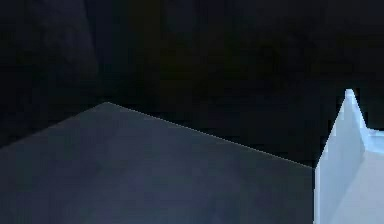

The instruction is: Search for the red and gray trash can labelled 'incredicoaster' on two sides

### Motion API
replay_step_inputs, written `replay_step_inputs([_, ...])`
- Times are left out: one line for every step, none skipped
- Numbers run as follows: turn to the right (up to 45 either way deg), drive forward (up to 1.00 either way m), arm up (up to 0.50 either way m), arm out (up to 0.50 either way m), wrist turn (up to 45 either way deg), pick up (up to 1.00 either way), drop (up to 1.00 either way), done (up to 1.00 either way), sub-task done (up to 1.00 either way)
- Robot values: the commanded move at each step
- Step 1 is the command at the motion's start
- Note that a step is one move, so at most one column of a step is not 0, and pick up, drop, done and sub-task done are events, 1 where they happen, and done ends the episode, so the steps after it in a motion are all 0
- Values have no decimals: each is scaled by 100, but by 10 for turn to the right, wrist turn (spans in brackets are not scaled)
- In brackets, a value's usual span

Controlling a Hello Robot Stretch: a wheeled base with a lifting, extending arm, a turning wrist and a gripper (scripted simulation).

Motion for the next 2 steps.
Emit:
replay_step_inputs([-450, 0, 0, 0, 0, 0, 0, 0, 0])
replay_step_inputs([-450, 0, 0, 0, 0, 0, 0, 0, 0])
